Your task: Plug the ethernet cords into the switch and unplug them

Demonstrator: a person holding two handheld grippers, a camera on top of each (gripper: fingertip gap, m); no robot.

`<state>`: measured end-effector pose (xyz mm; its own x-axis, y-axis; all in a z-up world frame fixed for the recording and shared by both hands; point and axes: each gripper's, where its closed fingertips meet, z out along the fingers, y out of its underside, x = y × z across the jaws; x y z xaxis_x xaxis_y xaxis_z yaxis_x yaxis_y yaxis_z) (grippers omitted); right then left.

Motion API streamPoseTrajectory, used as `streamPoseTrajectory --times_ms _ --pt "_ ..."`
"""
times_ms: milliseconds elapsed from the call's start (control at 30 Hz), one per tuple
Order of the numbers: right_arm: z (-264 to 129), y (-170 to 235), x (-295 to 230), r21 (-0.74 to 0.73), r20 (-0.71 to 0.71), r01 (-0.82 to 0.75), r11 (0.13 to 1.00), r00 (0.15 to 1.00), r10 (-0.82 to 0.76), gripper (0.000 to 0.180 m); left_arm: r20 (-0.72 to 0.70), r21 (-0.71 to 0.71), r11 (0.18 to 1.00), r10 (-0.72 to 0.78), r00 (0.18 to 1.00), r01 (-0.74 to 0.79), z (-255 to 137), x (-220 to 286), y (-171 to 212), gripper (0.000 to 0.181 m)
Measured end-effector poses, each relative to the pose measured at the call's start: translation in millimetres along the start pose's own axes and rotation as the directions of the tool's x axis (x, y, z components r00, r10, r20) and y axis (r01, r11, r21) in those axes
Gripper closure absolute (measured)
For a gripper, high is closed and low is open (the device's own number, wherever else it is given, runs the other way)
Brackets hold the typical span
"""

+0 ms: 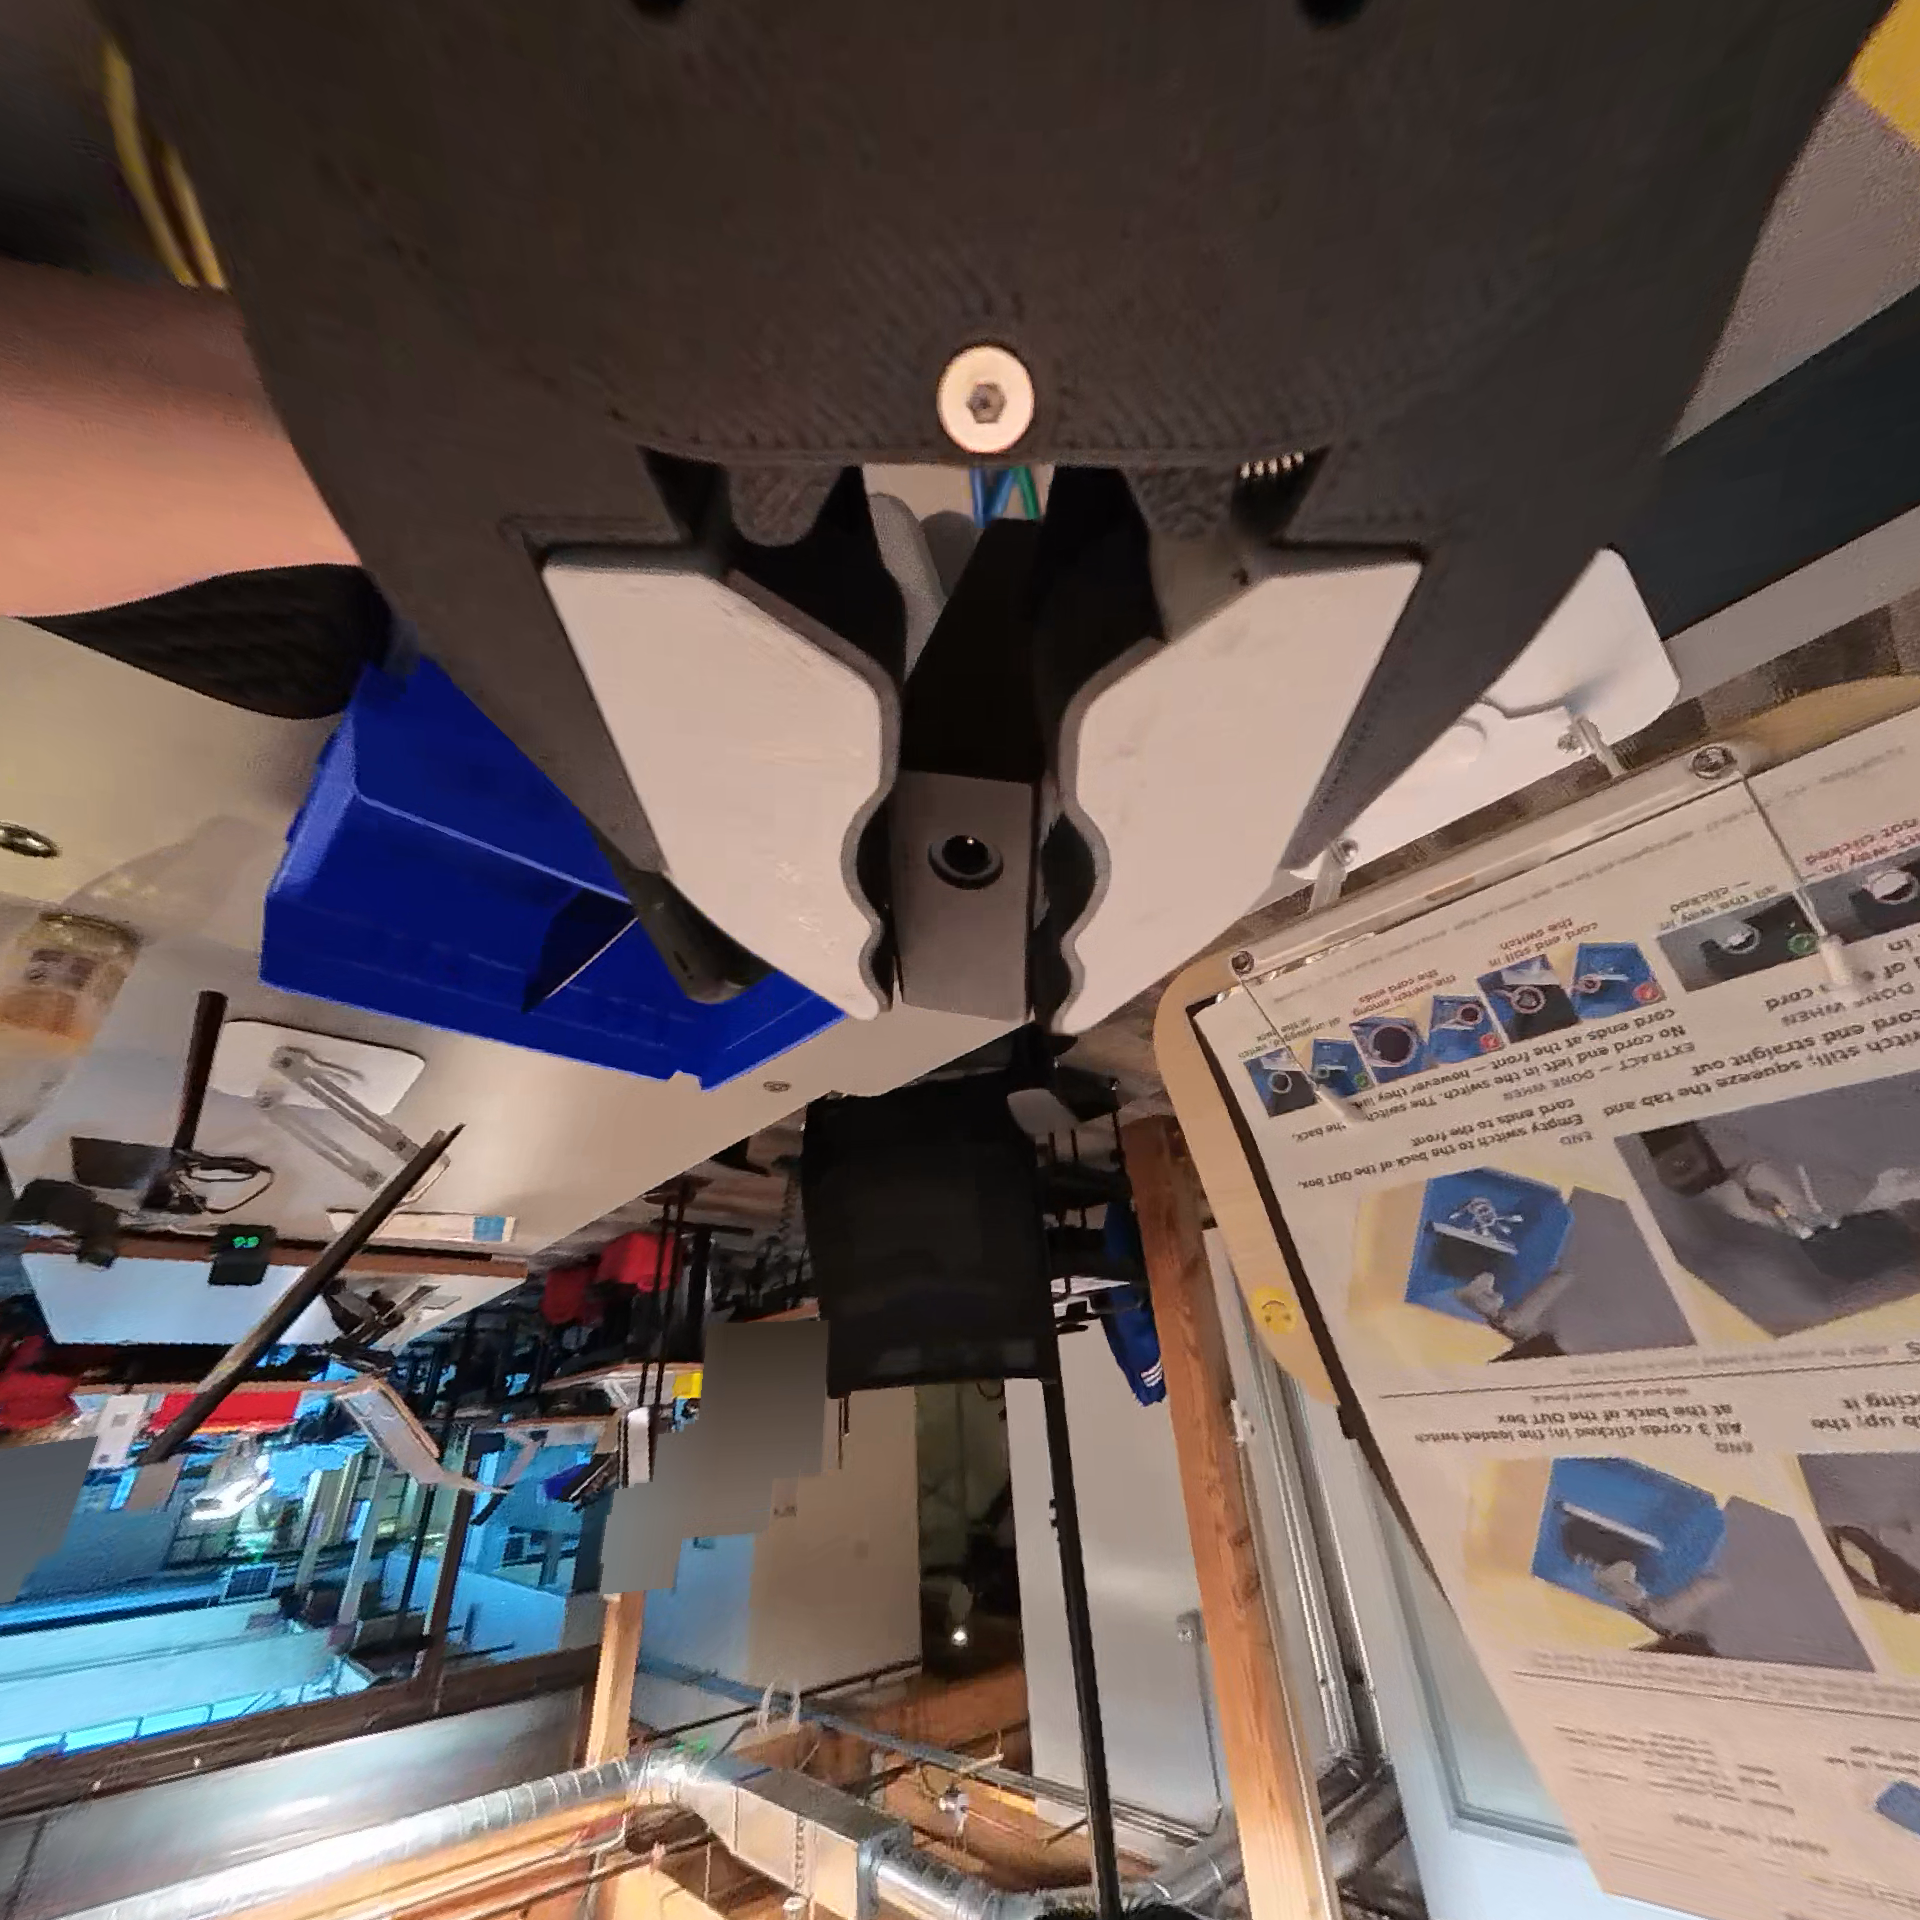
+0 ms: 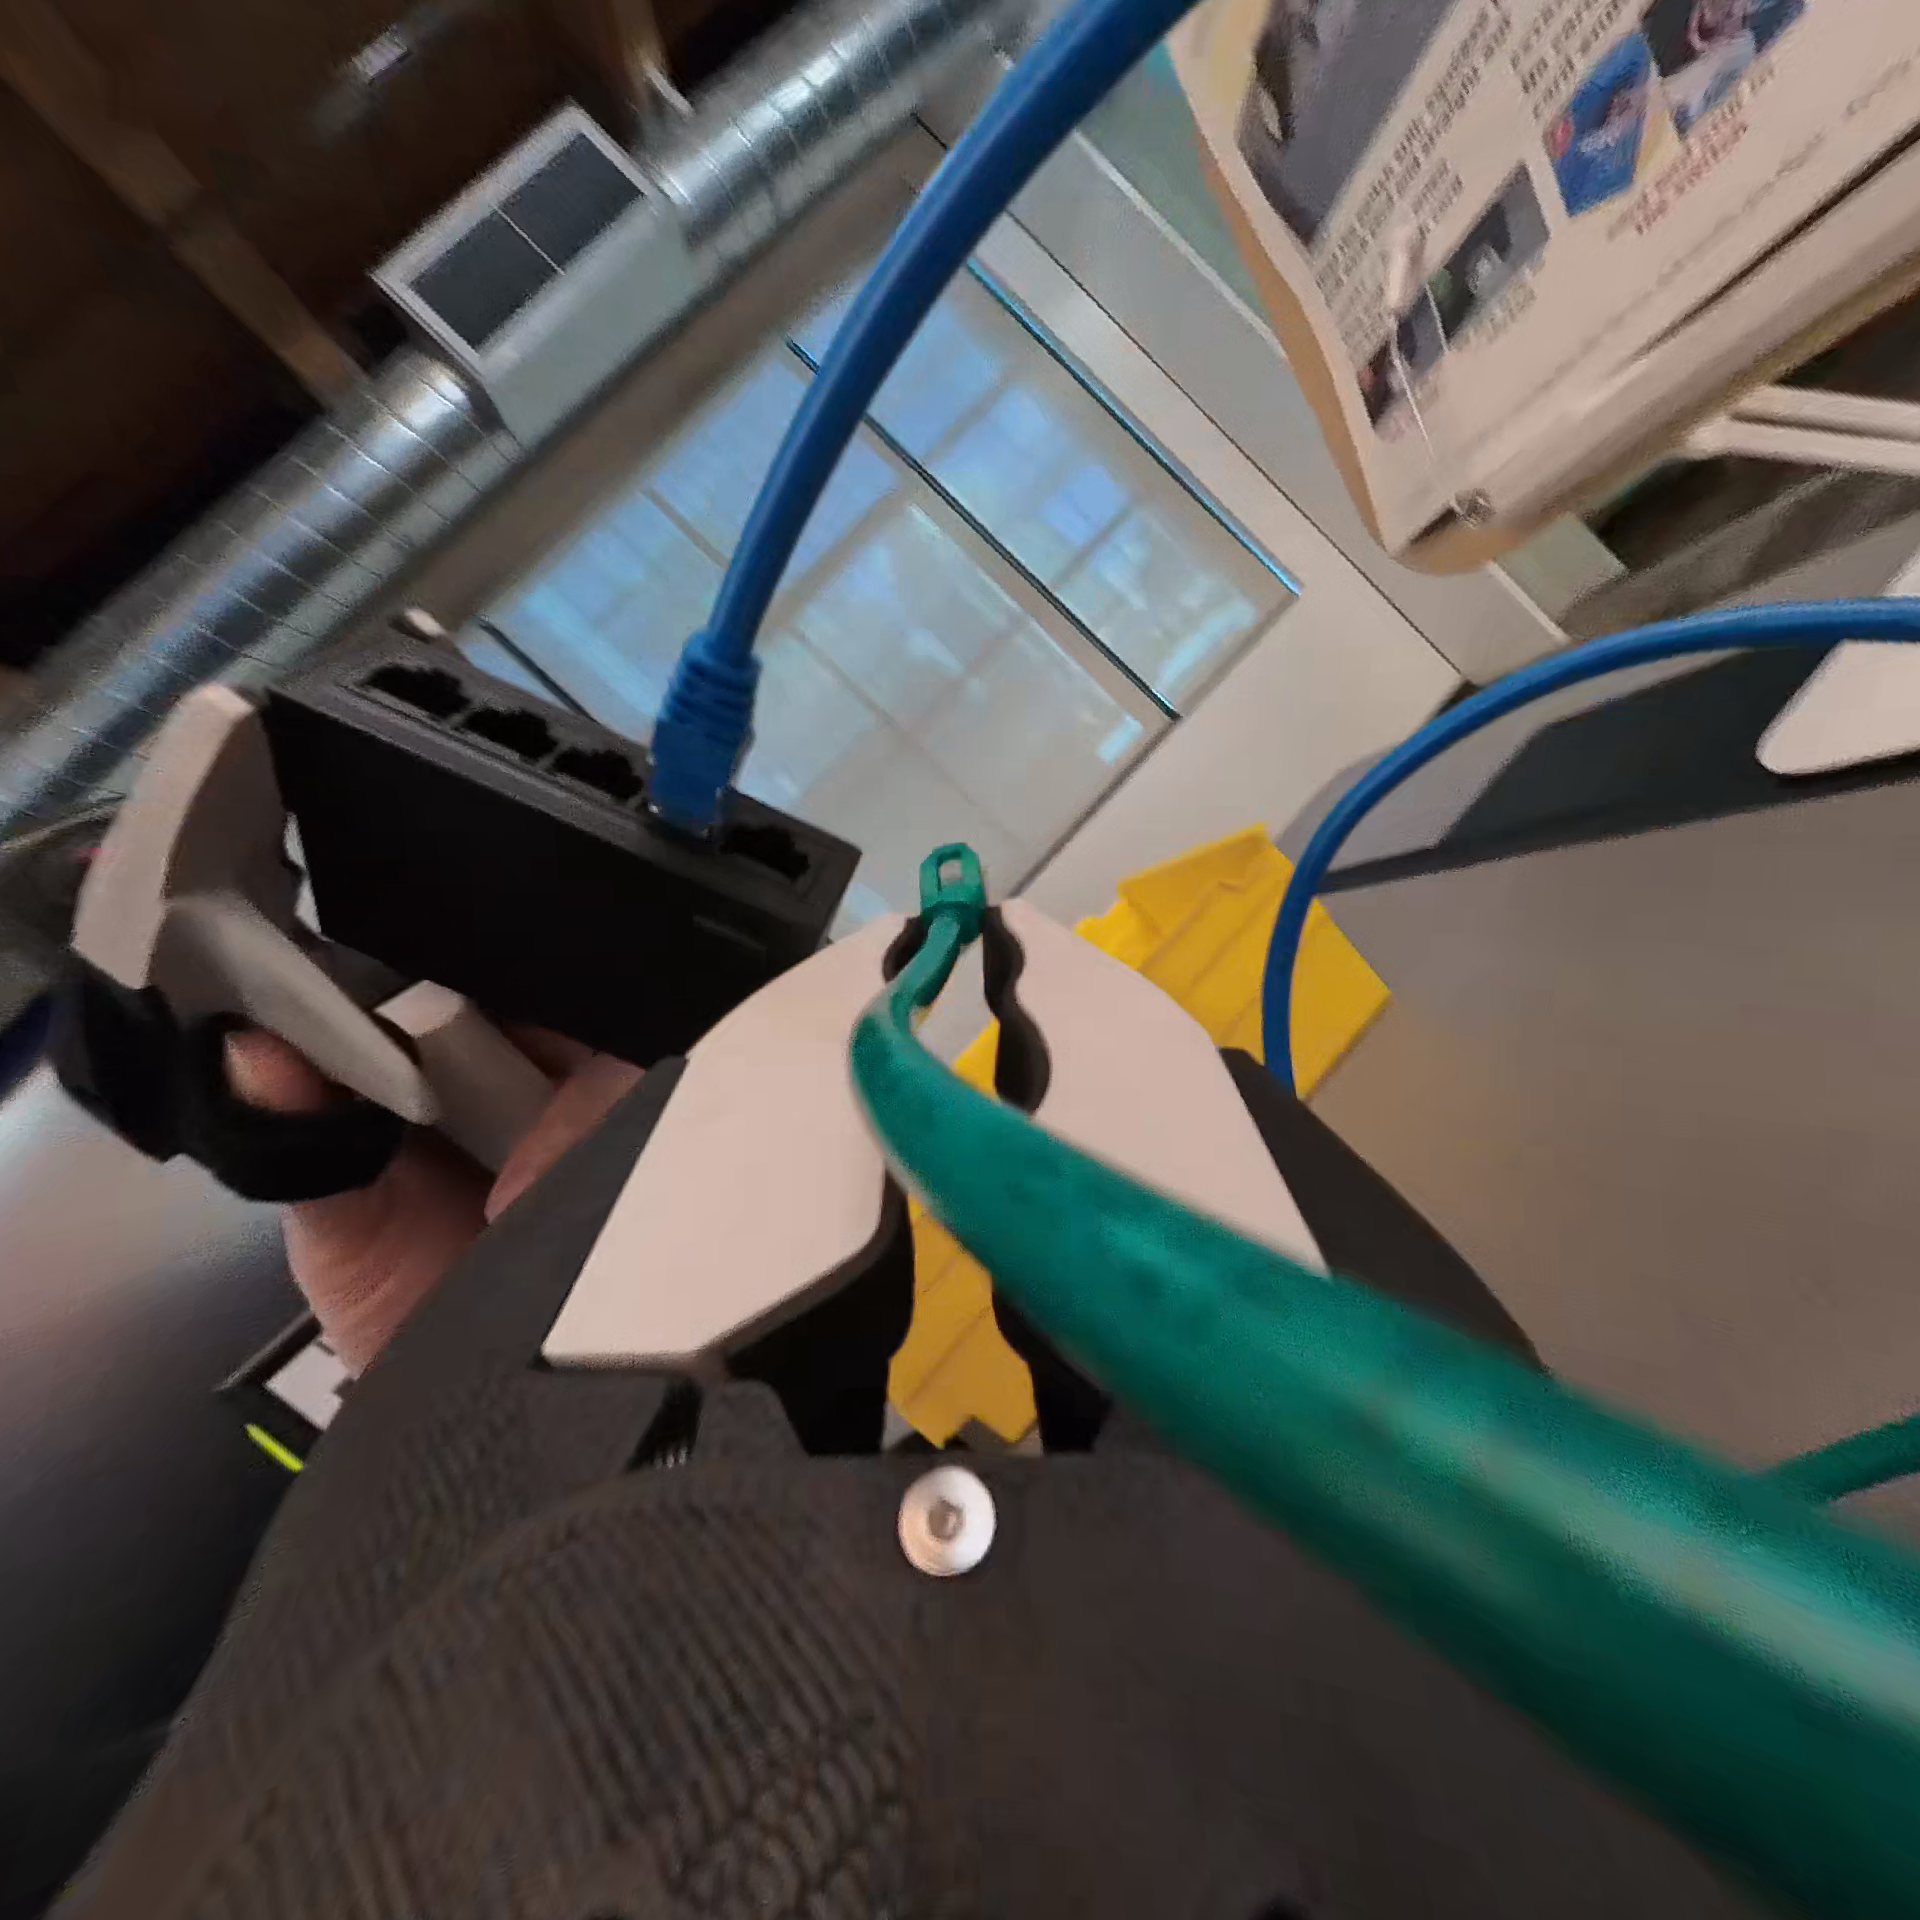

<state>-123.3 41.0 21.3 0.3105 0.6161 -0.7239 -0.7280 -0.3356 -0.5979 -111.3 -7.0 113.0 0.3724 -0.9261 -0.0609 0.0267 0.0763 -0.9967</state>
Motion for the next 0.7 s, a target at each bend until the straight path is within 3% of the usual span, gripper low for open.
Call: streamPoseTrajectory --times_ms 200,300,367,467,700 --pt "-2.4 -11.2 -25.0 0.060 0.107 0.102 0.993 0.988 -0.108 0.168 0.000 0.060 0.998 0.029 1.000 -0.029 -11.8 8.2 -19.1 0.158" --pt "4.6 2.1 -25.0 -0.042 0.048 0.171 0.984 0.984 -0.169 0.169 -0.033 0.084 0.996 0.008 0.999 -0.005 -12.7 12.8 -20.7 0.159" --pt "6.4 12.2 -21.7 -0.082 0.008 0.207 0.975 0.978 -0.207 0.168 -0.063 0.170 0.985 -0.017 0.998 0.027 -17.2 15.8 -28.8 0.181" --pt "6.1 14.3 -29.1 -0.025 0.073 0.139 0.990 0.988 -0.137 0.169 -0.096 0.165 0.986 -0.022 0.995 0.037 -16.7 18.1 -28.8 0.181" --pt "1.3 14.7 -7.1 -0.014 0.013 -0.094 0.996 0.996 0.094 0.168 -0.060 0.078 0.993 -0.082 0.995 0.087 -2.7 10.3 -5.7 0.181"
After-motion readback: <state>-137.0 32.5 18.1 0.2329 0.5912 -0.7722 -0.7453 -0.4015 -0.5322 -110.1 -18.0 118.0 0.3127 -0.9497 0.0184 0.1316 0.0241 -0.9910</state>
